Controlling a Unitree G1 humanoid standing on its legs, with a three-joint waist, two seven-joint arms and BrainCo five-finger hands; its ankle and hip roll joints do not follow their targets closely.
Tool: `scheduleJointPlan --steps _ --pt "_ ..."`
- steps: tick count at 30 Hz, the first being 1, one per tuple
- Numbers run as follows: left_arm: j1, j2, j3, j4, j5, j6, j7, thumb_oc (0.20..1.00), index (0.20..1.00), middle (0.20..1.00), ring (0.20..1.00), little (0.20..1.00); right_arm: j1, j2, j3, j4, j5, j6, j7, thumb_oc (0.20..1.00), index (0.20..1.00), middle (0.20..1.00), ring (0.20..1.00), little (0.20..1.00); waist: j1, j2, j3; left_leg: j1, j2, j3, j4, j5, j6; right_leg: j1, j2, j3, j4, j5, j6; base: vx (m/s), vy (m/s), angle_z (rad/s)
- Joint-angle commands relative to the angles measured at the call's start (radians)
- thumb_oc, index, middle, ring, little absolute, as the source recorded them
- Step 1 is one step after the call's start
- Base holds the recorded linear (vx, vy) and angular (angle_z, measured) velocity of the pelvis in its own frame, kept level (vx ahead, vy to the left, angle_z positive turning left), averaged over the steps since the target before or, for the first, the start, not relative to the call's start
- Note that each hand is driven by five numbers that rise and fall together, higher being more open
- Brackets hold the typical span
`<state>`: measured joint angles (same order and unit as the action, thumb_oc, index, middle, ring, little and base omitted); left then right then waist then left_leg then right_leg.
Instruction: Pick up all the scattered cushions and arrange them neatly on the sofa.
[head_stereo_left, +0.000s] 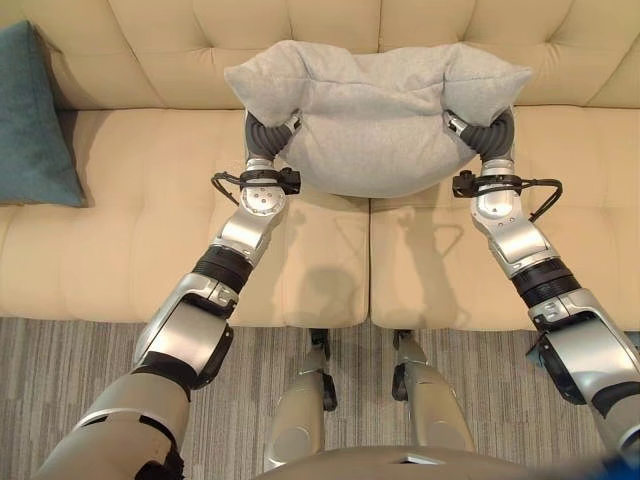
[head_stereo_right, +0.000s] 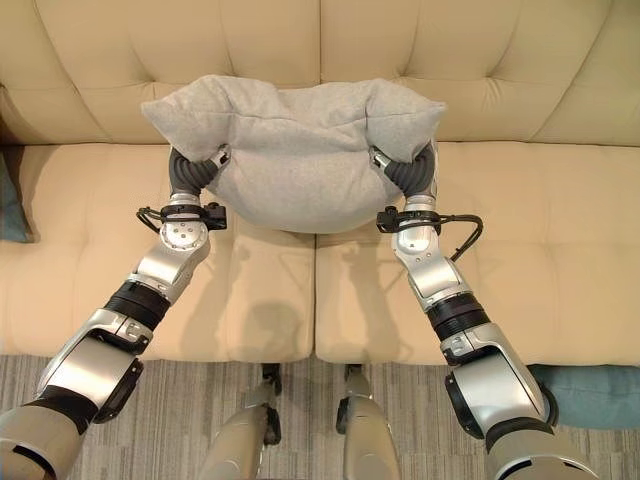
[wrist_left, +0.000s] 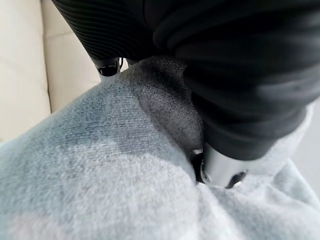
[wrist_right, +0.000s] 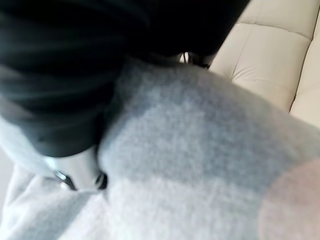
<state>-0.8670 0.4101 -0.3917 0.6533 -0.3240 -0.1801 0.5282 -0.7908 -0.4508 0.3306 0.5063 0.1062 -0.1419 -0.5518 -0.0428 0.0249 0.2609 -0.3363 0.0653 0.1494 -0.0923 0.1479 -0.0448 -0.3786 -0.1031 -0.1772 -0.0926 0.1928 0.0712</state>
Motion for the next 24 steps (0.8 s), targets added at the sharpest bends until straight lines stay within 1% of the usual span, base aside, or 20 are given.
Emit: scheduleJointPlan --steps 1,2,3,6,8,9,11,12,14,16,17,19,22,24 --pt "-0.188 0.044 -0.075 0.056 0.069 -0.095 -0.011 0.934 0.934 0.934 0.934 0.934 -0.173 0.004 0.030 0.035 -0.008 -0.114 -0.004 0.200 0.200 0.200 0.200 0.200 0.001 -0.027 -0.087 -0.046 -0.049 -0.020 0.022 -0.059 -0.031 -0.012 -0.019 0.027 0.022 -0.082 0.090 -0.01 -0.014 0.04" --pt "-0.188 0.044 -0.075 0.057 0.069 -0.095 -0.011 1.000 1.000 1.000 1.000 1.000 -0.174 0.004 0.031 0.035 -0.008 -0.114 -0.004 0.542 0.542 0.542 0.542 0.542 0.001 -0.027 -0.087 -0.047 -0.049 -0.020 0.022 -0.058 -0.031 -0.013 -0.019 0.027 0.022 -0.082 0.090 -0.01 -0.015 0.03" --pt "-0.200 0.048 -0.079 0.068 0.073 -0.092 -0.009 1.000 1.000 1.000 1.000 1.000 -0.187 -0.006 0.035 0.049 -0.015 -0.108 -0.010 1.000 1.000 1.000 1.000 1.000 0.001 -0.025 -0.089 -0.053 -0.049 -0.020 0.019 -0.055 -0.033 -0.018 -0.019 0.026 0.020 -0.080 0.091 0.00 0.000 0.00" --pt "-0.226 0.062 -0.085 0.090 0.086 -0.087 -0.011 1.000 1.000 1.000 1.000 1.000 -0.211 -0.028 0.041 0.092 -0.012 -0.099 -0.013 1.000 1.000 1.000 1.000 1.000 0.000 -0.022 -0.097 -0.062 -0.052 -0.022 0.014 -0.052 -0.036 -0.026 -0.019 0.021 0.017 -0.080 0.093 0.00 0.000 0.00" --pt "-0.233 0.085 -0.087 0.111 0.100 -0.078 -0.017 1.000 1.000 1.000 1.000 1.000 -0.223 -0.062 0.038 0.128 -0.010 -0.089 -0.011 1.000 1.000 1.000 1.000 1.000 -0.001 -0.020 -0.106 -0.062 -0.053 -0.025 0.009 -0.053 -0.039 -0.029 -0.022 0.019 0.016 -0.078 0.095 0.02 -0.003 0.05" --pt "-0.234 0.085 -0.087 0.112 0.100 -0.079 -0.017 1.000 1.000 1.000 1.000 1.000 -0.223 -0.062 0.039 0.129 -0.010 -0.089 -0.011 1.000 1.000 1.000 1.000 1.000 -0.001 -0.020 -0.105 -0.062 -0.053 -0.025 0.009 -0.053 -0.039 -0.029 -0.022 0.019 0.016 -0.078 0.095 0.02 0.006 0.08" --pt "-0.252 0.127 -0.081 0.160 0.096 -0.069 -0.024 1.000 1.000 1.000 1.000 1.000 -0.255 -0.126 0.045 0.193 0.005 -0.070 -0.003 1.000 1.000 1.000 1.000 1.000 -0.003 -0.020 -0.115 -0.060 -0.056 -0.025 0.005 -0.056 -0.039 -0.027 -0.024 0.019 0.014 -0.076 0.098 0.02 0.008 0.05" --pt "-0.252 0.127 -0.081 0.160 0.096 -0.070 -0.024 1.000 1.000 1.000 1.000 1.000 -0.256 -0.126 0.045 0.194 0.006 -0.071 -0.002 1.000 1.000 1.000 1.000 1.000 -0.003 -0.020 -0.115 -0.059 -0.056 -0.025 0.005 -0.056 -0.039 -0.028 -0.024 0.019 0.014 -0.076 0.098 0.01 0.007 0.05" --pt "-0.256 0.181 -0.069 0.207 0.081 -0.062 -0.041 1.000 1.000 1.000 1.000 1.000 -0.268 -0.188 0.054 0.247 0.019 -0.051 0.020 1.000 1.000 1.000 1.000 1.000 -0.002 -0.022 -0.122 -0.052 -0.056 -0.019 0.005 -0.059 -0.038 -0.024 -0.026 0.023 0.012 -0.074 0.100 0.00 0.000 0.00" --pt "-0.252 0.219 -0.061 0.228 0.082 -0.054 -0.054 1.000 1.000 1.000 1.000 1.000 -0.267 -0.229 0.057 0.273 0.020 -0.039 0.033 1.000 1.000 1.000 1.000 1.000 -0.002 -0.022 -0.126 -0.046 -0.055 -0.016 0.005 -0.062 -0.037 -0.019 -0.027 0.023 0.012 -0.073 0.101 0.02 0.010 0.00" --pt "-0.234 0.253 -0.052 0.235 0.081 -0.049 -0.073 1.000 1.000 1.000 1.000 1.000 -0.253 -0.265 0.052 0.277 0.014 -0.029 0.044 1.000 1.000 1.000 1.000 1.000 -0.002 -0.024 -0.130 -0.038 -0.056 -0.015 0.005 -0.066 -0.035 -0.013 -0.028 0.022 0.012 -0.073 0.101 0.04 0.016 0.02" --pt "-0.217 0.274 -0.038 0.235 0.086 -0.043 -0.078 1.000 1.000 1.000 1.000 1.000 -0.235 -0.284 0.037 0.272 0.012 -0.024 0.044 1.000 1.000 1.000 1.000 1.000 -0.002 -0.026 -0.133 -0.032 -0.057 -0.014 0.006 -0.069 -0.033 -0.005 -0.029 0.023 0.011 -0.072 0.102 0.02 0.007 0.01" --pt "-0.200 0.316 -0.013 0.229 0.071 -0.046 -0.086 1.000 1.000 1.000 1.000 1.000 -0.205 -0.343 0.019 0.266 0.000 -0.014 0.053 1.000 1.000 1.000 1.000 1.000 -0.004 -0.030 -0.142 -0.024 -0.057 -0.013 0.005 -0.071 -0.033 0.002 -0.029 0.023 0.010 -0.072 0.104 0.01 0.003 0.00" --pt "-0.161 0.333 0.012 0.192 0.070 -0.051 -0.084 1.000 1.000 1.000 1.000 1.000 -0.164 -0.373 -0.005 0.232 -0.008 -0.013 0.059 1.000 1.000 1.000 1.000 1.000 -0.005 -0.035 -0.145 -0.013 -0.054 -0.013 0.005 -0.074 -0.034 0.012 -0.029 0.019 0.009 -0.075 0.105 0.00 0.000 0.00"
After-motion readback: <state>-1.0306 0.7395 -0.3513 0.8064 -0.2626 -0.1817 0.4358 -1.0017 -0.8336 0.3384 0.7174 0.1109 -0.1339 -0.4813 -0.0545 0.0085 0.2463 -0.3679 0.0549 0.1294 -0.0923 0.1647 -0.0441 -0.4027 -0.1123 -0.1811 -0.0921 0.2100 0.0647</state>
